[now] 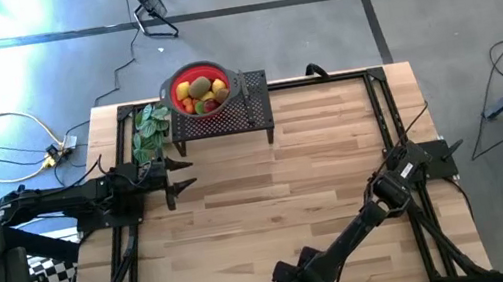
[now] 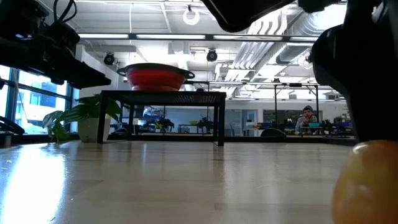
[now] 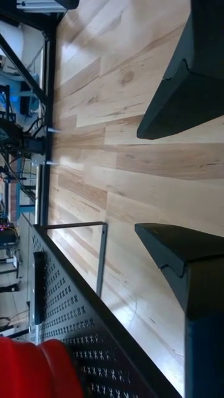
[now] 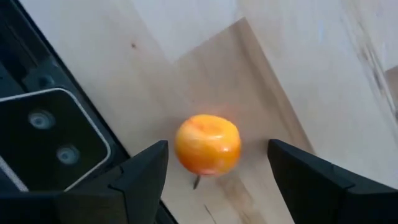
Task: Pick & Place Fruit
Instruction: Put the orange pear into the red strainer bowl on the shelf
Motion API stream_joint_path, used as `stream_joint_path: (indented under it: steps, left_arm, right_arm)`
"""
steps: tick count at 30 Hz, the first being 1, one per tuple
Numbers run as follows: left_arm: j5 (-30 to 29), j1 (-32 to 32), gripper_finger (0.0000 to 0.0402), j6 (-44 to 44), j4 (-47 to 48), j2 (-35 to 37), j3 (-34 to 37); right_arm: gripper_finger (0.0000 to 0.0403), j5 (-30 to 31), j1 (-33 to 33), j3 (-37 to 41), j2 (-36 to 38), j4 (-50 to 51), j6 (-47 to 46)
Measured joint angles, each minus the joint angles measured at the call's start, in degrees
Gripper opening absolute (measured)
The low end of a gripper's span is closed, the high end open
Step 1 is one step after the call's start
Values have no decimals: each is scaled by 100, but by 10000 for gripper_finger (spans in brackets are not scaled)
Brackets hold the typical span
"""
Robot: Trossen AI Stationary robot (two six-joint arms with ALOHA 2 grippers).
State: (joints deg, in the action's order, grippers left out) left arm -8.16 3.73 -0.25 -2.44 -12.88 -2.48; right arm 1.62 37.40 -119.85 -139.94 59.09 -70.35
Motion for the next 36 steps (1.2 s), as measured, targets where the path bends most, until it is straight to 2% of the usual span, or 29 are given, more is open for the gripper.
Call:
stream_joint_path:
  steps: [26,36]
  left_arm:
    - [-7,0,228,0,4,-2,0]
    - [-5,0,228,0,4,0,0]
  right_arm:
    - [269,-10,-1,2,0,-15,-37]
    - [194,-21,-5,2,-4,-12,-37]
